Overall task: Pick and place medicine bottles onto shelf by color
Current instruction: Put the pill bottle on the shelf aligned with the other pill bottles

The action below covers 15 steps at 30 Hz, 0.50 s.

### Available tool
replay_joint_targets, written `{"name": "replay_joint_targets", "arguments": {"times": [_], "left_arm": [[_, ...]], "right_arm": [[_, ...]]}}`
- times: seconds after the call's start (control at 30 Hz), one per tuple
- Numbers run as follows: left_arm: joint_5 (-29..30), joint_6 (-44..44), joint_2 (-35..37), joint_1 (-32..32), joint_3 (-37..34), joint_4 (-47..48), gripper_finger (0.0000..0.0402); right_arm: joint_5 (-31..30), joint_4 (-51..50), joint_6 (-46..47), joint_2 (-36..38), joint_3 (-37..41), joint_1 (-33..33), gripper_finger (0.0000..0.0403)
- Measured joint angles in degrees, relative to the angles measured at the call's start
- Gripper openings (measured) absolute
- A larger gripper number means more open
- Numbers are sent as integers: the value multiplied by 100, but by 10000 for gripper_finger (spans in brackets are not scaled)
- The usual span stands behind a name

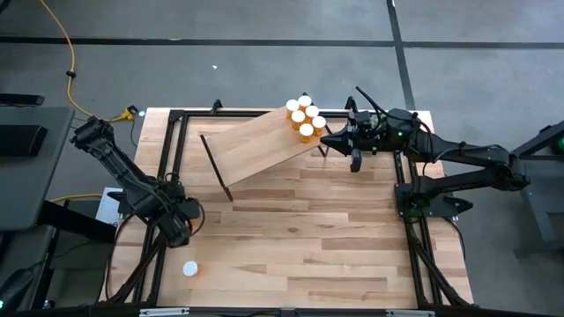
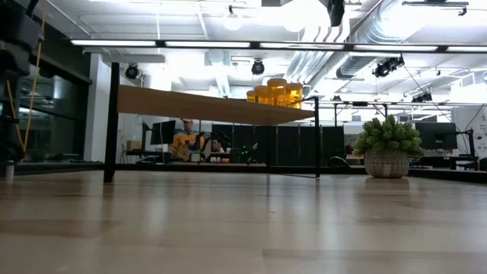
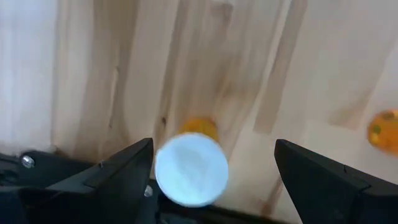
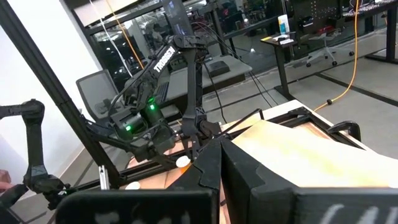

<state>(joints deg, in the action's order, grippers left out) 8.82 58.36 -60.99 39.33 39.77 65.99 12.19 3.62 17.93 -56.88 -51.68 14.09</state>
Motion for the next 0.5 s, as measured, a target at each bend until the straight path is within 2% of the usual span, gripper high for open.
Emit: {"name": "replay_joint_targets", "arguments": {"times": [0.27,0.5], "left_arm": [[-182,293,-52,0,0,18,326],[-199,638,-463,0,-2,69,325]], "right_arm": [[-2,-113,-41,0,0,0,0],[-2,-264,-98,0,0,0,0]]}}
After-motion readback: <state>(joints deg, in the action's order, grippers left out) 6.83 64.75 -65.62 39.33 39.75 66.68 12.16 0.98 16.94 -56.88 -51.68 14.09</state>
